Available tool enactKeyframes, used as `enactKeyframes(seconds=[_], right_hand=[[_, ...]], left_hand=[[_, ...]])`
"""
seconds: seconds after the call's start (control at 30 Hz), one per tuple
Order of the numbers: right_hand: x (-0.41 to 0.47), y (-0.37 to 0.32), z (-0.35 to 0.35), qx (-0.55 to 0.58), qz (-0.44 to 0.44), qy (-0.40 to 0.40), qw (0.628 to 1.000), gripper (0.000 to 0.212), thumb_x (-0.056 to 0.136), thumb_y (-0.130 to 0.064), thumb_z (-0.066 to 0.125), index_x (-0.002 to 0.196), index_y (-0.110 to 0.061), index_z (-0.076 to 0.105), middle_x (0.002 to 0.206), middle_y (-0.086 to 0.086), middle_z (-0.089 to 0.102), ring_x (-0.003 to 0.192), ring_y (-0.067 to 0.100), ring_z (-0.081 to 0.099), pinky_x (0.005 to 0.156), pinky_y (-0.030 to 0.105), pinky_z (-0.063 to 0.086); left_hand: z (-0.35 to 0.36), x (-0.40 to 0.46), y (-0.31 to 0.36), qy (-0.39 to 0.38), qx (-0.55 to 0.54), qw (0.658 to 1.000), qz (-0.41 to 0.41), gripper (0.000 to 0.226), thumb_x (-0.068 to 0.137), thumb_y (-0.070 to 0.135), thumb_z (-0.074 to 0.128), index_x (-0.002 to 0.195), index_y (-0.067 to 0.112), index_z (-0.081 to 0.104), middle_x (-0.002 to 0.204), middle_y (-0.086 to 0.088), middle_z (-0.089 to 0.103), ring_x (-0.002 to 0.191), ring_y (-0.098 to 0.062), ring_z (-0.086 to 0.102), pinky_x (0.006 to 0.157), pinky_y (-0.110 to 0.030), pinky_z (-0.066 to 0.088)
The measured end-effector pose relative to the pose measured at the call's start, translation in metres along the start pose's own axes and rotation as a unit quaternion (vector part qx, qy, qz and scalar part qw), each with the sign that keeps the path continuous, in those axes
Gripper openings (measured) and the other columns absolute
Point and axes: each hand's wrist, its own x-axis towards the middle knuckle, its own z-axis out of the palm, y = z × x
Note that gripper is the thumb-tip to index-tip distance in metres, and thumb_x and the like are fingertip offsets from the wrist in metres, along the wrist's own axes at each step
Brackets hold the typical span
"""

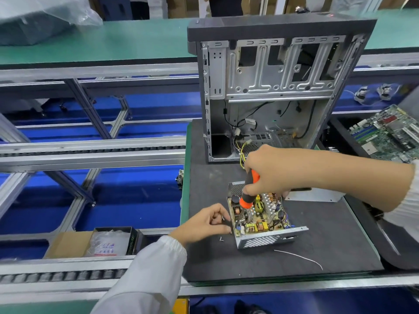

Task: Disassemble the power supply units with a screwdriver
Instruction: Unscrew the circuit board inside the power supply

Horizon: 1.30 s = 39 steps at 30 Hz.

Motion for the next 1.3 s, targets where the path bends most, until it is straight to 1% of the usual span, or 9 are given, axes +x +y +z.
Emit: enactKeyframes(seconds=[0.13, 0.37, 0.43, 0.57, 0.67, 0.8, 0.93, 1.17, 1.3], right_hand=[[0.002, -0.003, -0.011, 0.028, 0.007, -0.011, 1.0, 0.032, 0.09, -0.037, 0.055, 0.085, -0.005, 0.055, 0.057, 0.011, 0.068, 0.031, 0.01, 0.052, 0.035, 0.014, 0.04], [0.008, -0.001, -0.003, 0.019, 0.016, -0.022, 0.999, 0.036, 0.091, -0.038, 0.054, 0.098, -0.003, 0.058, 0.061, 0.01, 0.07, 0.036, 0.011, 0.054, 0.038, 0.014, 0.041], [0.009, 0.0, -0.001, 0.028, 0.014, -0.022, 0.999, 0.033, 0.091, -0.039, 0.054, 0.09, -0.006, 0.057, 0.06, 0.01, 0.07, 0.036, 0.012, 0.055, 0.041, 0.016, 0.041], [0.012, 0.002, 0.001, 0.039, 0.011, -0.02, 0.999, 0.042, 0.091, -0.04, 0.054, 0.105, -0.001, 0.059, 0.06, 0.011, 0.07, 0.044, 0.017, 0.061, 0.047, 0.019, 0.047], [0.013, 0.004, 0.002, 0.044, 0.011, -0.017, 0.999, 0.049, 0.09, -0.042, 0.054, 0.117, -0.002, 0.057, 0.059, 0.009, 0.069, 0.049, 0.018, 0.065, 0.058, 0.026, 0.054], [0.016, 0.006, 0.005, 0.04, 0.002, -0.015, 0.999, 0.048, 0.089, -0.04, 0.055, 0.117, -0.001, 0.058, 0.057, 0.01, 0.068, 0.047, 0.016, 0.059, 0.054, 0.024, 0.049], [0.02, 0.007, 0.005, 0.03, 0.001, -0.015, 0.999, 0.049, 0.089, -0.043, 0.055, 0.117, -0.003, 0.058, 0.061, 0.011, 0.069, 0.062, 0.02, 0.068, 0.049, 0.023, 0.044], [0.022, 0.013, 0.002, 0.015, -0.006, 0.021, 1.0, 0.046, 0.089, -0.044, 0.055, 0.112, -0.006, 0.059, 0.066, 0.01, 0.07, 0.057, 0.021, 0.065, 0.042, 0.02, 0.034], [0.025, 0.02, -0.001, 0.014, -0.014, 0.04, 0.999, 0.041, 0.087, -0.044, 0.056, 0.103, -0.007, 0.061, 0.068, 0.013, 0.069, 0.056, 0.022, 0.064, 0.043, 0.021, 0.034]], left_hand=[[0.014, 0.002, -0.01, 0.008, 0.086, 0.996, -0.021, 0.031, 0.082, 0.034, 0.077, 0.096, 0.021, 0.052, 0.064, 0.012, 0.031, 0.059, -0.005, 0.028, 0.056, -0.02, 0.026], [0.013, 0.004, -0.028, 0.13, 0.341, 0.931, -0.035, 0.008, 0.096, 0.034, 0.056, 0.093, 0.028, 0.051, 0.059, 0.013, 0.042, 0.061, -0.005, 0.039, 0.062, -0.028, 0.033], [0.008, 0.001, -0.027, 0.149, 0.358, 0.922, -0.01, 0.006, 0.096, 0.03, 0.055, 0.094, 0.026, 0.051, 0.059, 0.016, 0.043, 0.064, -0.003, 0.04, 0.06, -0.026, 0.03], [-0.002, -0.006, -0.029, 0.124, 0.28, 0.952, 0.009, 0.013, 0.096, 0.019, 0.057, 0.087, 0.025, 0.05, 0.062, 0.029, 0.05, 0.058, 0.004, 0.044, 0.055, -0.013, 0.031], [-0.001, -0.011, -0.033, 0.136, 0.23, 0.963, 0.022, 0.014, 0.097, 0.013, 0.055, 0.088, 0.024, 0.054, 0.066, 0.023, 0.048, 0.062, -0.002, 0.042, 0.061, -0.011, 0.034], [0.011, -0.005, -0.034, 0.142, 0.207, 0.967, 0.048, 0.012, 0.099, 0.006, 0.049, 0.101, 0.013, 0.059, 0.094, 0.012, 0.049, 0.085, 0.002, 0.048, 0.08, -0.009, 0.036], [0.022, -0.003, -0.038, 0.176, 0.147, 0.971, 0.067, 0.019, 0.098, -0.002, 0.046, 0.102, 0.01, 0.061, 0.098, 0.007, 0.054, 0.094, -0.002, 0.053, 0.086, -0.012, 0.038], [0.025, -0.002, -0.04, 0.238, -0.075, 0.968, 0.03, 0.03, 0.104, 0.018, 0.036, 0.103, 0.015, 0.065, 0.103, 0.002, 0.073, 0.098, -0.014, 0.064, 0.082, -0.02, 0.044], [0.032, -0.001, -0.04, 0.229, -0.147, 0.962, 0.035, 0.038, 0.101, 0.031, 0.031, 0.109, 0.014, 0.064, 0.109, -0.004, 0.073, 0.112, -0.019, 0.063, 0.096, -0.022, 0.041]])
